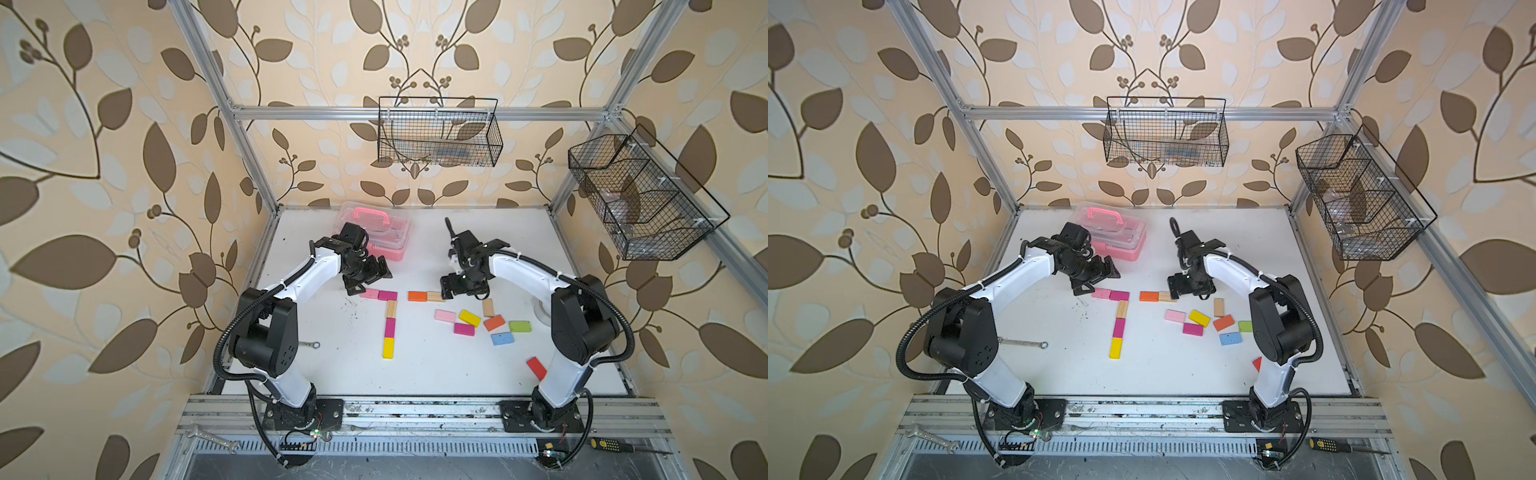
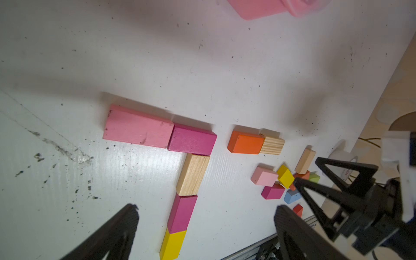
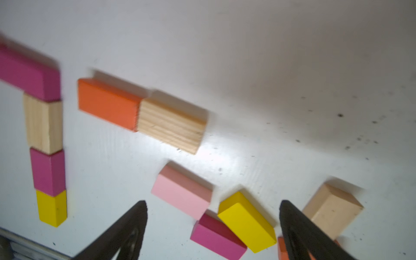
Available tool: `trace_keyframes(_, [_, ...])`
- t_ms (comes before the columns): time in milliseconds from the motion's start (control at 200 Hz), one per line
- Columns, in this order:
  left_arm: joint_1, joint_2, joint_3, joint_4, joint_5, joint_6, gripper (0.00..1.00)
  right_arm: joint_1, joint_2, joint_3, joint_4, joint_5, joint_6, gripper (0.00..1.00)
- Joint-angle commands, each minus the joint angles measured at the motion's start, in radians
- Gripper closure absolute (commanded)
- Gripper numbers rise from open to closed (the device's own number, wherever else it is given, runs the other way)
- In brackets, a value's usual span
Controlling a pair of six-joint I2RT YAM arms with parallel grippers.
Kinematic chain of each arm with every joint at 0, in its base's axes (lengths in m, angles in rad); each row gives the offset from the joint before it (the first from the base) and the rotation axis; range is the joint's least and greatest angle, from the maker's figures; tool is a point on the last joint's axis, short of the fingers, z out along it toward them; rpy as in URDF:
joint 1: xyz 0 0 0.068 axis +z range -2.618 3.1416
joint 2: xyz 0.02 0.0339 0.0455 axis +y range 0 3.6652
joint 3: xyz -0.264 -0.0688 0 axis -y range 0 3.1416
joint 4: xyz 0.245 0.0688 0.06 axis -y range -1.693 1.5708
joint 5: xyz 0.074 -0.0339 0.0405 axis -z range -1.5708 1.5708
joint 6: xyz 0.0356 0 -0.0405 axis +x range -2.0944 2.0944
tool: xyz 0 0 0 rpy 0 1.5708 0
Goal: Assemble the number 7 with building blocks
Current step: Pick up the building block from the center of the board.
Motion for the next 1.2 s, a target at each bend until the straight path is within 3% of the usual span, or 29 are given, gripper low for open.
trace_keyframes(0, [-0.001,-0.009,0.032,0.002,0.017,-0.009,0.03,0.044,0.003,0.004,-0.01,0.017,-0.124,0.12])
trace_keyframes(625, [-0.001,-0.059,-0.01,-0.01,0.006,-0.007,0.03,0.138,0.07,-0.047,0.005,0.044,-0.155,0.17])
trace_keyframes(1035, [-0.001,-0.073,-0.025,-0.01,0.005,-0.009,0.03,0.148,0.087,-0.087,0.027,0.104,-0.141,0.22])
trace_keyframes(1195, [-0.001,-0.081,-0.036,-0.003,0.003,-0.017,0.03,0.168,0.097,-0.085,0.029,0.107,-0.141,0.29])
